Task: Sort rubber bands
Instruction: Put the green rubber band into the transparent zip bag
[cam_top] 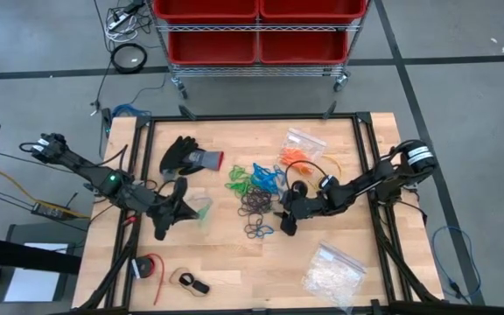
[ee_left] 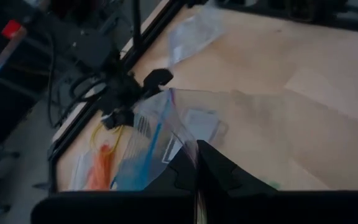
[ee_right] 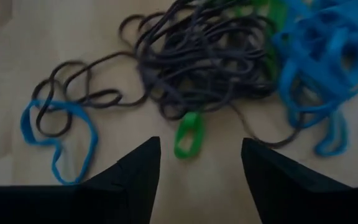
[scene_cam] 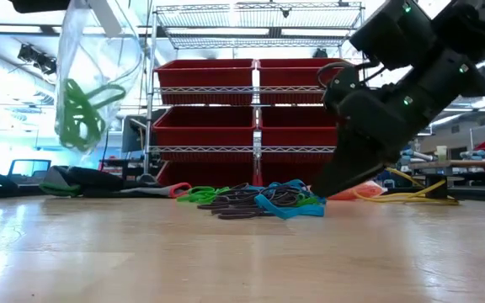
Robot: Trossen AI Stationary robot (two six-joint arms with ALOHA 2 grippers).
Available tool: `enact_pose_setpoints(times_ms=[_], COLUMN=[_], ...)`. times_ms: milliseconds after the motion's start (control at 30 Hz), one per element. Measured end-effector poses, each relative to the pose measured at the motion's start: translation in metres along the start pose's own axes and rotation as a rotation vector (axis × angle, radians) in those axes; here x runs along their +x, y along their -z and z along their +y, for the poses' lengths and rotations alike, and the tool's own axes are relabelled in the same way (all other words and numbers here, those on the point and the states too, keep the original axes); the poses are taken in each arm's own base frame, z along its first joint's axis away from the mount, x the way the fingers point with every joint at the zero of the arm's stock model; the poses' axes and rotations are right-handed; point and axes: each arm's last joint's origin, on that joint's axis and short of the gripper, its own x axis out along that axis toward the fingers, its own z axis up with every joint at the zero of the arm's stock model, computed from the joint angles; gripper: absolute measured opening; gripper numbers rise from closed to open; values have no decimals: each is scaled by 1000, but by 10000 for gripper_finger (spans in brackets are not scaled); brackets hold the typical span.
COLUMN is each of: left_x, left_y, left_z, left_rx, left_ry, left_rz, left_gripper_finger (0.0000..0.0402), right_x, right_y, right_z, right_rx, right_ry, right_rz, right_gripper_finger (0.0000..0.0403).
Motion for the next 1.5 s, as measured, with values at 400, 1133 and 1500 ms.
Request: enact_pose_setpoints(times_ms=[400, 1133, 1500], left_x=[0, 0, 4], left_y=[-2, -4, -13], left_z=[-3, -2, 3], left_rx=[6, -12, 23], left_ry=[103, 92, 37], left_rz=[-72, -89, -164], left_gripper_finger=[15, 15, 15], right_x=[14, -70, -105], right_y=[7, -31, -92], right_z=[-1, 30, 55], right_rx=[-23, 21, -83], right_ry=[37, -272, -382], right_rz=[-13, -171, -525], right_gripper_finger=[189, 1, 0])
